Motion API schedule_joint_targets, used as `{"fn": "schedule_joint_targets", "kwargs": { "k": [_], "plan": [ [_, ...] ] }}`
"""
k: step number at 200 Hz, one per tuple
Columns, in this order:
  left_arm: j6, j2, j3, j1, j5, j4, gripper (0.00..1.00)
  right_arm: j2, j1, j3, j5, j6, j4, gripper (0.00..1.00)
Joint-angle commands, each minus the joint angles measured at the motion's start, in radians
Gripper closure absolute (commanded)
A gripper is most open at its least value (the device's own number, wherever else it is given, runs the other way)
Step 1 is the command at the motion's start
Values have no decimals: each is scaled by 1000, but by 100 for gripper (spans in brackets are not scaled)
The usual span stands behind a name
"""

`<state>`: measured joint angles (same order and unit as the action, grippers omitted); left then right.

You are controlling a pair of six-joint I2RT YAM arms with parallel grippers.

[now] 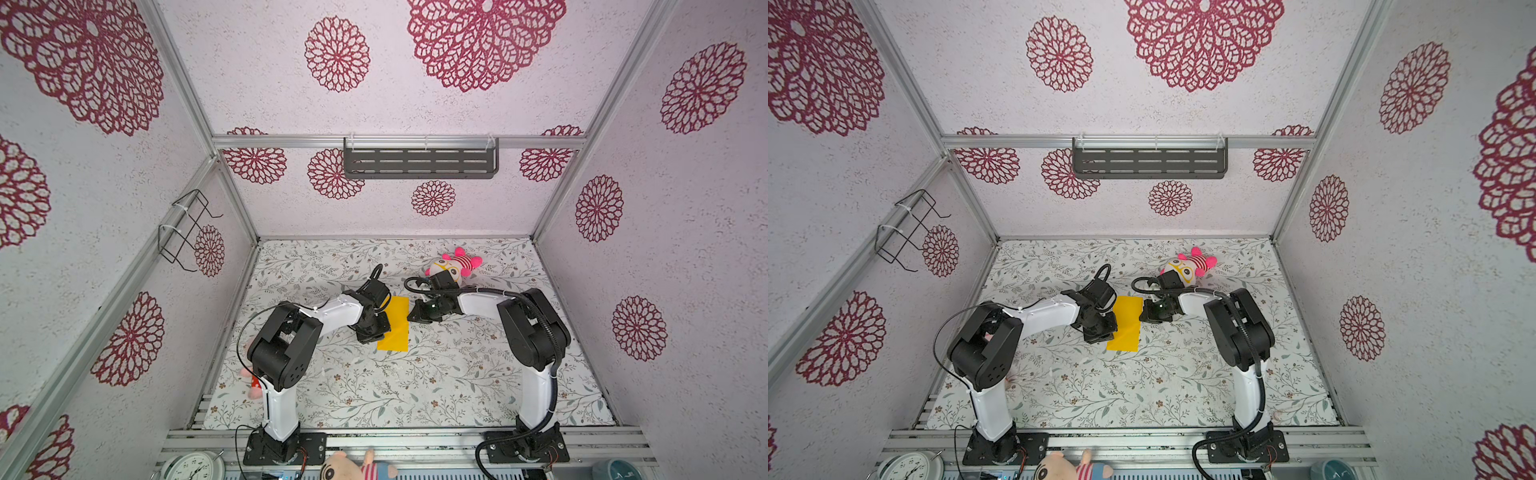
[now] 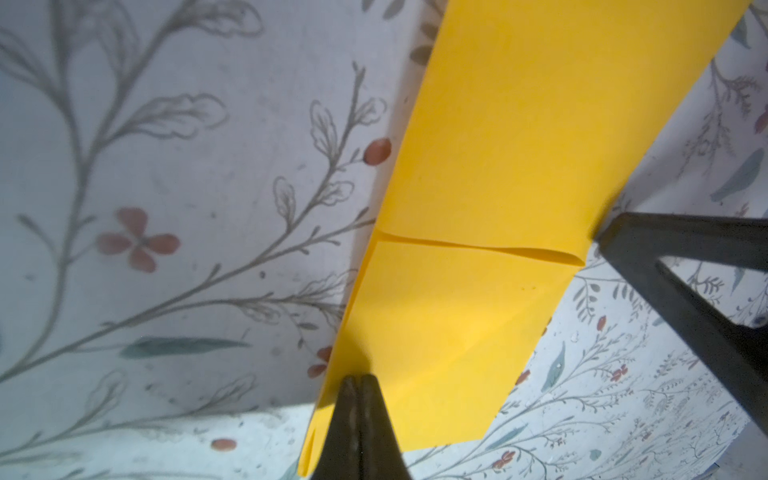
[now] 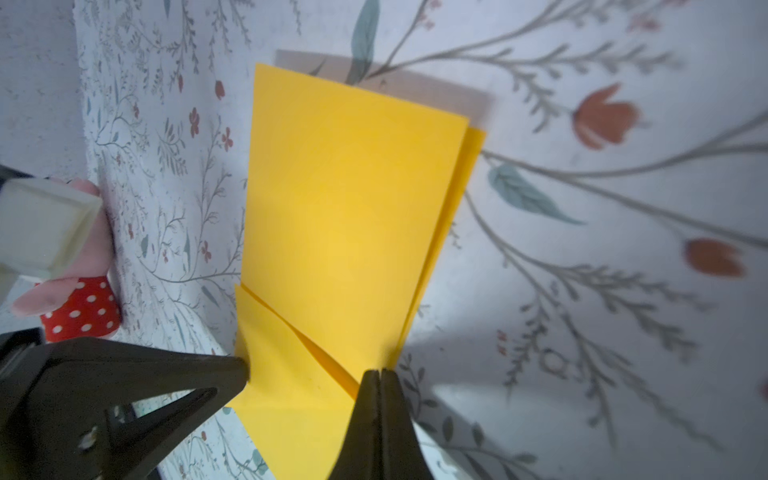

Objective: Fold a paper plane with a square sheet of paper (pick it up from the middle)

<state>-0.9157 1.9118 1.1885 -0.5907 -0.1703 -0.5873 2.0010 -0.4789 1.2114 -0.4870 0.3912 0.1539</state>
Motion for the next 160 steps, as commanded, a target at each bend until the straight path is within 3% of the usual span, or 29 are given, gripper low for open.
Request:
{"fn": "schedule_joint_targets", "kwargs": {
  "k": [1,20,61,106,160],
  "plan": [
    [10,3,-3,2,-10,-16,100,-78,22,-25,111,-5,41,89],
    [10,-40,10,2,-54,41,100,-145,21,-67,73,49,-25,78],
    [3,-111,25,19,-52,123,83,-234,16,-224,-47,238,-252,56],
    [16,-89,-7,49,-41,150,75,-239,0,-309,-106,431,-434,50],
    [32,-50,-10,53,9,133,70,-175,-33,-317,-126,553,-514,49]
  ]
}}
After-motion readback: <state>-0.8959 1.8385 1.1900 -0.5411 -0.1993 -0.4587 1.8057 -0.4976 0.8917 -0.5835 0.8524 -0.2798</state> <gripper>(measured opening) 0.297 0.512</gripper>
